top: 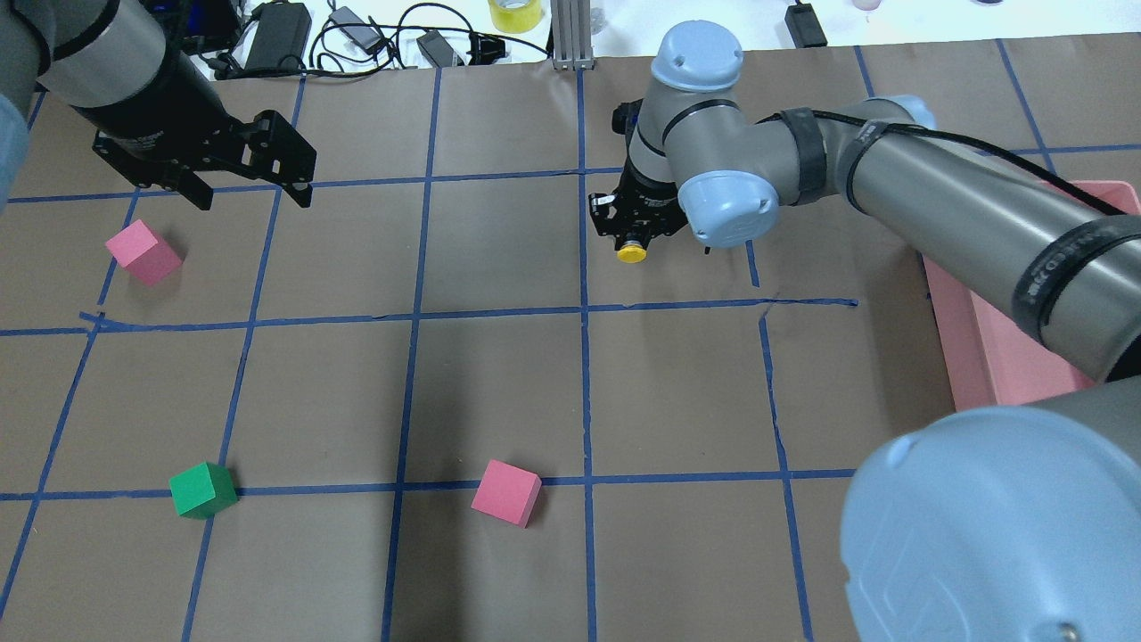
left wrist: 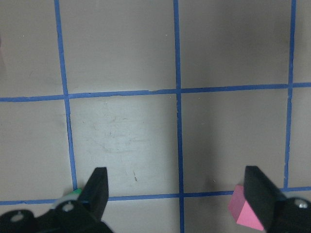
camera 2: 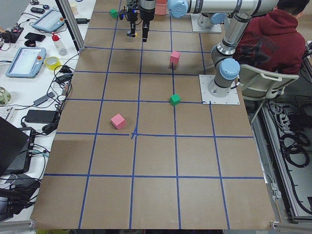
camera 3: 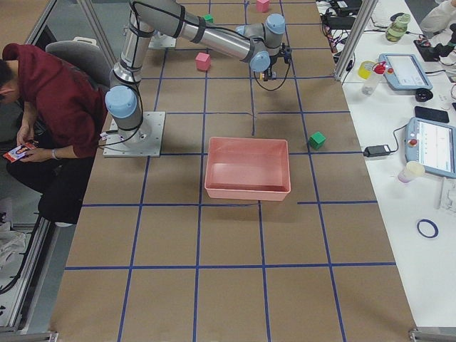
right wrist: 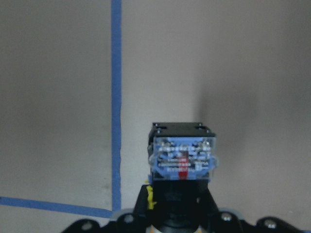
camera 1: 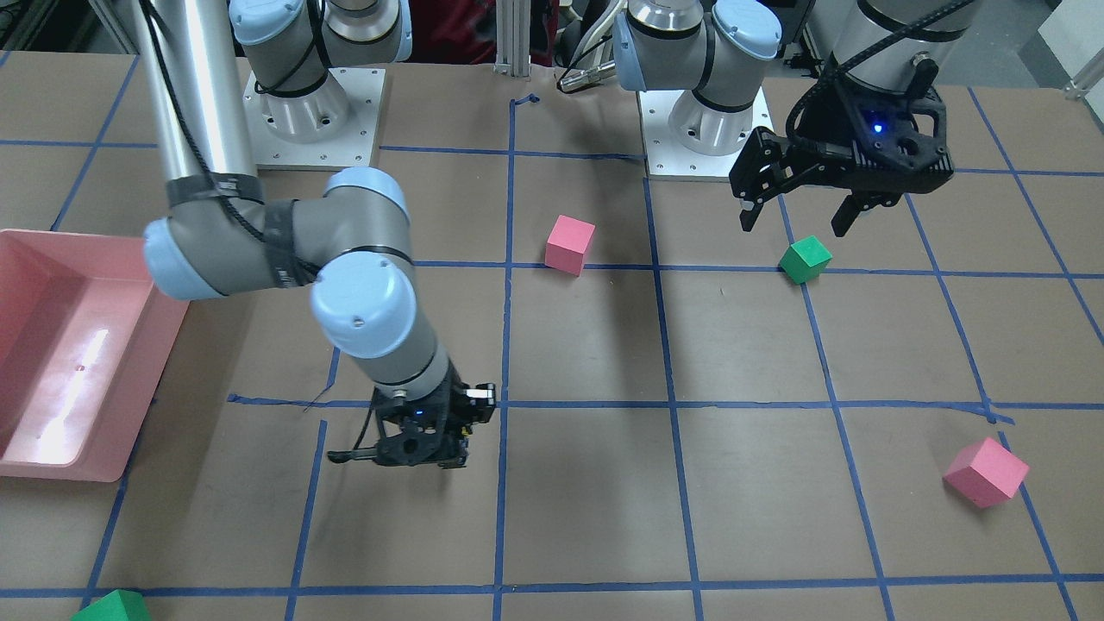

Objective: Align button upright
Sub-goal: 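Carry the button to the table center and lower it with the right gripper, then open the right gripper, releasing the button on its side, and raise, then swing the left gripper toward the button lying on the table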

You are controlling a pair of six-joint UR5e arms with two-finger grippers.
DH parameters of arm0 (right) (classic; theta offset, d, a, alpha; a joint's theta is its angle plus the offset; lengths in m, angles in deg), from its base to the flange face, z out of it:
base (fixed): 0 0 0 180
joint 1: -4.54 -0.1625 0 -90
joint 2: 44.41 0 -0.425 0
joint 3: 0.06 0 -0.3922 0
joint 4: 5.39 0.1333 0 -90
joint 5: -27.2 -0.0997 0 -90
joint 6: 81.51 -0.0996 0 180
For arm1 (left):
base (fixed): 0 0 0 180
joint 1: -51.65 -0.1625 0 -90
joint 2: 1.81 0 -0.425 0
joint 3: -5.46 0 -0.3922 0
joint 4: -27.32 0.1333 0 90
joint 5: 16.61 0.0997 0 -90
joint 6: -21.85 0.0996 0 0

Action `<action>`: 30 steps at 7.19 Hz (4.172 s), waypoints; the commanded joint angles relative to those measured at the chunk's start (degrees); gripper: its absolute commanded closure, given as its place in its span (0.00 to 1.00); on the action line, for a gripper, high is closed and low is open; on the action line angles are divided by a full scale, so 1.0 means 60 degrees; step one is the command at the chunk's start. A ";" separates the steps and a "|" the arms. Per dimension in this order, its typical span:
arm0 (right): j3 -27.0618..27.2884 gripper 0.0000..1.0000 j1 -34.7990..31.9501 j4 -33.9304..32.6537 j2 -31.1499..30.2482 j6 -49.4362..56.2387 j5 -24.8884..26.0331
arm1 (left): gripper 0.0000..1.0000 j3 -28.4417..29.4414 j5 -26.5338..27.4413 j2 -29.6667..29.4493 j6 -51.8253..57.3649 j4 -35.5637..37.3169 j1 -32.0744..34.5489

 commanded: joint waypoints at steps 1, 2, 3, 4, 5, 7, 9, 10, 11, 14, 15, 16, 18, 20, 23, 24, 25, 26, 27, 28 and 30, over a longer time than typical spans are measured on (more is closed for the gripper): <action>-0.0036 1.00 -0.0739 -0.0385 0.0413 -0.0786 -0.0041 | 0.00 0.0000 0.0000 0.0000 0.0000 0.0000 0.0000; -0.0051 1.00 -0.0755 -0.0721 0.0690 -0.0803 -0.0085 | 0.00 0.0000 0.0000 0.0000 0.0000 0.0000 0.0000; -0.0066 1.00 -0.0770 -0.1290 0.0983 -0.0804 -0.0564 | 0.00 0.0000 0.0000 0.0000 0.0000 0.0000 0.0000; -0.0196 1.00 -0.0756 -0.1513 0.1131 -0.0818 -0.0598 | 0.00 0.0000 0.0000 0.0000 0.0000 0.0000 0.0000; -0.0415 1.00 -0.0770 -0.1443 0.1147 -0.1137 -0.0598 | 0.00 0.0000 0.0000 0.0000 0.0000 0.0000 0.0000; -0.0373 1.00 -0.0756 -0.1399 0.1191 -0.1301 -0.0700 | 0.00 0.0000 0.0000 0.0000 0.0000 0.0000 0.0000; -0.0345 0.39 -0.0756 -0.1486 0.1133 -0.1214 -0.0700 | 0.00 0.0000 0.0000 0.0000 0.0000 0.0000 0.0000; -0.0359 0.34 -0.0756 -0.1501 0.1176 -0.1185 -0.0700 | 0.00 0.0000 0.0000 0.0000 0.0000 0.0000 0.0000; -0.0272 0.27 -0.0756 -0.1399 0.1147 -0.1155 -0.0700 | 0.00 0.0000 0.0000 0.0014 0.0000 -0.0029 0.0000; -0.0213 0.00 -0.0654 -0.1253 0.0347 -0.1054 -0.0541 | 0.00 0.0000 0.0000 0.0015 0.0000 -0.0044 0.0000; -0.0227 0.00 -0.0479 -0.0135 -0.0094 -0.0487 -0.0481 | 0.00 0.0000 0.0000 0.0015 0.0000 -0.0044 0.0000; -0.0212 0.00 0.0146 0.0529 -0.0794 0.0128 -0.0495 | 0.00 0.0000 0.0000 0.0015 0.0000 -0.0029 0.0000; -0.0096 0.00 0.1581 0.2635 -0.2142 0.1763 -0.0263 | 0.00 0.0000 0.0000 0.0015 0.0000 -0.0044 0.0000; -0.0269 0.00 0.2304 0.4026 -0.3359 0.2405 0.0746 | 0.00 0.0014 0.0000 0.0029 0.0160 -0.0087 0.0000; -0.0897 0.00 0.2218 0.4870 -0.3527 0.1613 0.1557 | 0.00 0.0044 -0.0058 0.0000 0.0469 -0.0015 -0.0117; -0.0872 0.00 0.2247 0.4973 -0.3555 0.1613 0.1700 | 0.00 0.0015 -0.0117 -0.0145 0.0425 0.0072 -0.0103; -0.0755 0.00 0.2233 0.5177 -0.3628 0.1628 0.1586 | 0.00 -0.0087 -0.0132 -0.0248 0.0323 0.0175 -0.0059; -0.0609 0.00 0.2233 0.5179 -0.3643 0.1628 0.1556 | 0.00 -0.0494 -0.0117 -0.0220 0.0177 0.0654 -0.0015; -0.0593 0.00 0.2233 0.5193 -0.3657 0.1614 0.1700 | 0.00 -0.1122 -0.0132 -0.0104 -0.0303 0.1312 0.0073; -0.0593 0.00 0.2233 0.5237 -0.3774 0.1613 0.1702 | 0.00 -0.1621 -0.0161 -0.0059 -0.0873 0.2029 0.0218; -0.0622 0.00 0.2233 0.5705 -0.3950 0.1686 0.1978 | 0.00 -0.2748 -0.0044 -0.0306 -0.1562 0.4656 0.1299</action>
